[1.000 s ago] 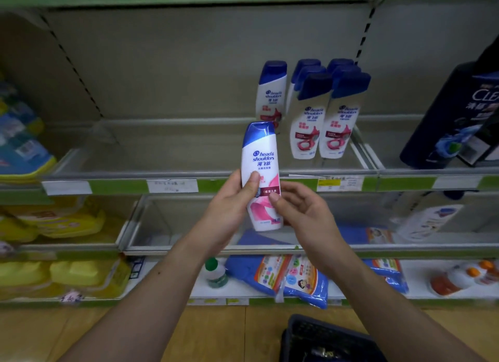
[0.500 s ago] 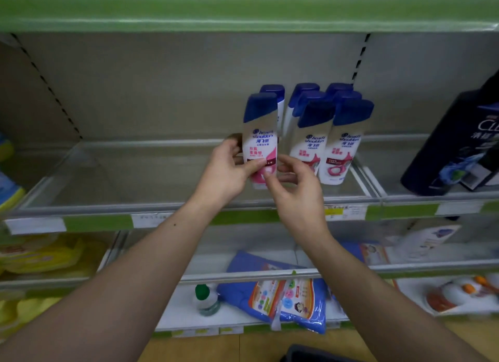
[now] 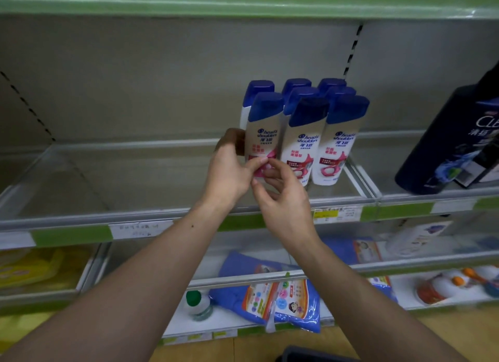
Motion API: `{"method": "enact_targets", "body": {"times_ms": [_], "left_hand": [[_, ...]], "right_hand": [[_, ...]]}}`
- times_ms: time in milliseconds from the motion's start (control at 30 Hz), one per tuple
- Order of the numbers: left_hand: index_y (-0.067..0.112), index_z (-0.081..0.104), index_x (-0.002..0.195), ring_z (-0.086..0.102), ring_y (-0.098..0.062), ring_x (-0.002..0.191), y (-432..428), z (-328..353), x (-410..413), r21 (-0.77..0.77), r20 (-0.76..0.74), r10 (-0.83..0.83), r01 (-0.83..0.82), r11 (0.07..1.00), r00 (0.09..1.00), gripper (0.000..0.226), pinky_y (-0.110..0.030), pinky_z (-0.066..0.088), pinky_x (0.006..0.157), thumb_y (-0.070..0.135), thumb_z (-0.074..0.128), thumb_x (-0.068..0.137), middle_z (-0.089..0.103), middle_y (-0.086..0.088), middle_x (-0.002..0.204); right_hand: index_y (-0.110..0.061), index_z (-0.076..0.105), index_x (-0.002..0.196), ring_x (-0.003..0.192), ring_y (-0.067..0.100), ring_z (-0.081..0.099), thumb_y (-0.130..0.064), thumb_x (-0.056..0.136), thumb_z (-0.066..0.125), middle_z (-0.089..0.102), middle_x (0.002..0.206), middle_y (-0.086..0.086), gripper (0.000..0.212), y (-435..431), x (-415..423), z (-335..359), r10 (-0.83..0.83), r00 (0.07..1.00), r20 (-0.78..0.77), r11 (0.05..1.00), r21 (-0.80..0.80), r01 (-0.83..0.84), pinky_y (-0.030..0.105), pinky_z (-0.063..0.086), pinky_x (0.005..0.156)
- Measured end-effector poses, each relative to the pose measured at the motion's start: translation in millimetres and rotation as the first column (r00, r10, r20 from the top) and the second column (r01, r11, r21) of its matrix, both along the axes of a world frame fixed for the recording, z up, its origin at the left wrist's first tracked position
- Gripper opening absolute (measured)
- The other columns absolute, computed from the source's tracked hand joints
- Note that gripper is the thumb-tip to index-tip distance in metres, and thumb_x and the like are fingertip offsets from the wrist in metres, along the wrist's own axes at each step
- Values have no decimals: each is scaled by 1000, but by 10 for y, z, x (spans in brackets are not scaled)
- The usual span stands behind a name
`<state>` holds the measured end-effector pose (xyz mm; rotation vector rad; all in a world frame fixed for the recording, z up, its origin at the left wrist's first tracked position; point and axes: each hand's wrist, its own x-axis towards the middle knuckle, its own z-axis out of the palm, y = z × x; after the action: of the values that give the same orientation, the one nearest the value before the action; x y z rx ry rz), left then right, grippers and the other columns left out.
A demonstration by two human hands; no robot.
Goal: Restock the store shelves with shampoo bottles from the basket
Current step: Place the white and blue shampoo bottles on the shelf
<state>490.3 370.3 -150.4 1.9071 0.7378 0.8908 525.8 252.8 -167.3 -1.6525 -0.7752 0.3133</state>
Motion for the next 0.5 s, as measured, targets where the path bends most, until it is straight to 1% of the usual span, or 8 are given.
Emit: {"method": "enact_targets", "body": {"times_ms": [67,133,233,267,300,400,433,500], "left_hand": [[24,52,107,65,-7,94,-13,5,10,22,-2,27,-27,999,1000,39,-9,45,71,19,81,80,67,6,103],[24,52,106,65,-6,92,-18,-2,33,31,6,41,-41,999,999,40,-8,45,69,20,82,80,67,6,103],[24,51,105,65,-9,92,-5,-12,65,42,1,62,-62,997,998,41,-8,45,67,20,83,79,67,4,103],[23,51,105,65,-10,92,-4,-5,73,45,-2,67,-67,997,998,41,-6,44,66,20,83,79,67,3,104],[23,50,104,64,-10,92,1,2,80,49,-2,73,-73,996,997,41,-5,44,64,18,82,79,67,2,104],[21,49,102,63,-11,88,13,20,94,54,0,79,-79,995,997,40,0,42,60,14,81,79,67,0,103],[21,49,102,63,-10,86,17,20,96,55,-2,79,-79,995,997,40,0,42,60,13,81,79,66,0,102],[21,49,103,62,-8,85,29,24,99,55,-9,78,-77,995,997,40,1,41,60,14,80,80,66,1,101]], "right_hand": [[-23,50,137,115,1,59,-18,95,64,63,120,-10,45,10,14,11,2,1000,1,1000,-8,-2,27,52,100],[-22,50,139,116,1,58,-19,95,63,63,121,-10,46,23,33,12,-3,1000,1,1000,-18,3,24,51,99],[-21,48,141,116,0,57,-19,96,61,62,123,-10,46,30,58,29,10,1000,3,999,-44,-10,15,49,93],[-22,48,141,117,0,56,-20,97,61,62,124,-10,47,34,64,37,17,1000,5,998,-58,-16,13,48,92],[-22,48,141,117,0,56,-20,97,61,62,124,-9,46,39,70,48,19,1000,8,997,-69,-19,14,48,93],[-22,49,138,116,3,58,-20,96,60,63,123,-9,44,67,82,69,6,1000,29,996,-91,-4,25,49,100],[-22,50,138,115,4,58,-19,96,60,64,122,-9,43,76,84,78,3,1000,31,995,-95,0,27,49,101],[-22,50,138,114,3,58,-19,96,60,64,122,-10,43,86,89,91,2,1000,30,995,-96,0,25,49,99]]}}
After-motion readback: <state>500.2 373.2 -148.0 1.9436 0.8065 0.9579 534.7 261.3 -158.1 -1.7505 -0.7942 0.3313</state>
